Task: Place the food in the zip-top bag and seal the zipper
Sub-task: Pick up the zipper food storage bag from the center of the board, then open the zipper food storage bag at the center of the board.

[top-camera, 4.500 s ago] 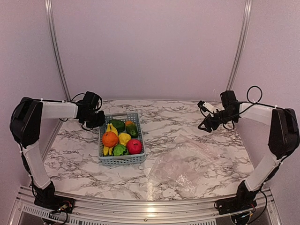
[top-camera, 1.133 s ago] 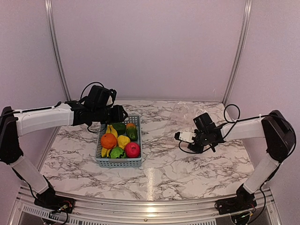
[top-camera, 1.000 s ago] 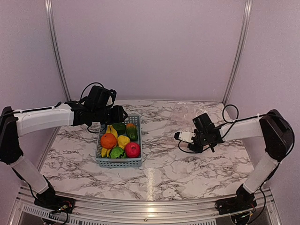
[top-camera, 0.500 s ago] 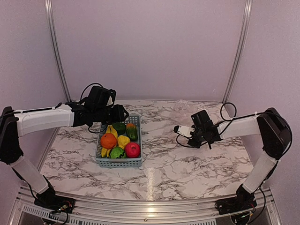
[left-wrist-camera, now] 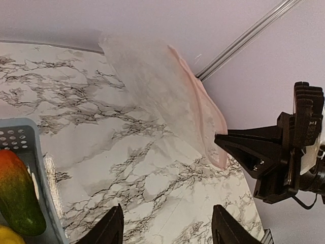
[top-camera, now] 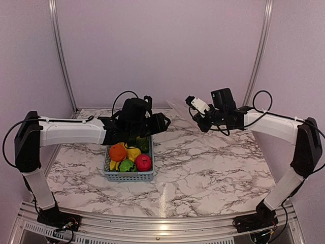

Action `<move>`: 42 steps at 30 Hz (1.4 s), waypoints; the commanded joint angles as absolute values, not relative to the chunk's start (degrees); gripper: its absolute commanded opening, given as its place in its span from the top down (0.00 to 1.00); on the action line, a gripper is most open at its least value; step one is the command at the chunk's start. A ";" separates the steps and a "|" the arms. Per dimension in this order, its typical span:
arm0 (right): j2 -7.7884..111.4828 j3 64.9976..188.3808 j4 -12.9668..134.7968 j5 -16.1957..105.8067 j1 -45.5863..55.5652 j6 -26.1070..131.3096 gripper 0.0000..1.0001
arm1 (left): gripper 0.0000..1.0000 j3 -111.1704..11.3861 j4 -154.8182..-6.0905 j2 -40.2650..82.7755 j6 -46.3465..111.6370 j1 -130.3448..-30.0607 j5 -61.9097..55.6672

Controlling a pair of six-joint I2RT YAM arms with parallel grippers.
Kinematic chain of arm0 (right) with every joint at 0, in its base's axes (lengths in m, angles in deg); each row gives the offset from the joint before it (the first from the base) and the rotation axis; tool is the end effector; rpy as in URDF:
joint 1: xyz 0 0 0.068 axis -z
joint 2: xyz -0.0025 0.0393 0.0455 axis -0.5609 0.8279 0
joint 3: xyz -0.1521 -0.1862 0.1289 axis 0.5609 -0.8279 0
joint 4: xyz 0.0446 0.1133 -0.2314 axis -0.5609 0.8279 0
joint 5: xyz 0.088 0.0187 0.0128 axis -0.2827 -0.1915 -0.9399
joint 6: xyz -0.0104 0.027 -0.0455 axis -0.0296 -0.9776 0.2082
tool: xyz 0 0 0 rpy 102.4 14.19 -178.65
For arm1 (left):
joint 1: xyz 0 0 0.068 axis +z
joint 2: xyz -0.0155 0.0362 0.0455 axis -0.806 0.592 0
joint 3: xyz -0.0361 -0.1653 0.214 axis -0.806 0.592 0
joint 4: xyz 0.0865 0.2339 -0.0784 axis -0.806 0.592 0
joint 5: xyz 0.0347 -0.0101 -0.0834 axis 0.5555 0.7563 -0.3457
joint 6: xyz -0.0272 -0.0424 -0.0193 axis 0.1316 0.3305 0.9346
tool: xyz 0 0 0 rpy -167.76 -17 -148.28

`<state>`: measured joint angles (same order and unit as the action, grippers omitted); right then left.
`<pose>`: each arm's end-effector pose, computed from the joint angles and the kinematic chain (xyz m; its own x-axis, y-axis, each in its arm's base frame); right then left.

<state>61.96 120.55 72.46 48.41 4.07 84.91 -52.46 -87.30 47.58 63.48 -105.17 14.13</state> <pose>0.3157 0.1855 0.2816 -0.1984 -0.6107 -0.7666 -0.7040 0.6330 -0.3221 0.2679 -0.3274 0.2804 -0.6012 -0.3145 -0.7346 0.3720 0.7035 -0.6056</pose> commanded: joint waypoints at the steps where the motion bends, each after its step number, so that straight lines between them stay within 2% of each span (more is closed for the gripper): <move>1: 63.95 123.41 77.60 42.80 3.48 79.73 1.00 | 0.38 -58.82 -92.42 53.65 66.37 -106.77 13.04; 6: 63.77 123.84 78.12 40.53 3.47 78.32 1.00 | 0.36 -62.66 -94.40 58.43 68.11 -107.93 13.73; 20: 60.48 124.44 78.77 37.55 3.47 75.59 1.00 | 0.54 -72.73 -89.50 68.28 73.57 -107.93 18.16; 24: 58.98 124.36 78.18 41.09 3.47 75.76 1.00 | 0.57 -75.32 -88.29 71.37 74.09 -107.94 18.25; 29: 56.76 123.88 76.70 49.25 3.47 76.61 1.00 | 0.78 -74.88 -87.67 72.33 74.69 -107.93 19.05; 33: 54.78 122.38 73.56 59.91 3.46 78.15 1.00 | 0.85 -73.74 -88.09 71.62 74.25 -107.93 19.75; 37: 53.83 121.44 72.29 64.74 3.49 79.36 1.00 | 0.93 -73.18 -88.70 71.06 73.36 -107.98 20.09; 40: 53.95 121.45 72.19 66.35 3.50 79.55 1.00 | 0.93 -72.98 -89.05 70.73 72.83 -107.94 20.08; 42: 54.08 121.46 72.27 65.91 3.45 79.69 1.00 | 0.87 -72.39 -91.11 70.29 71.55 -107.90 19.31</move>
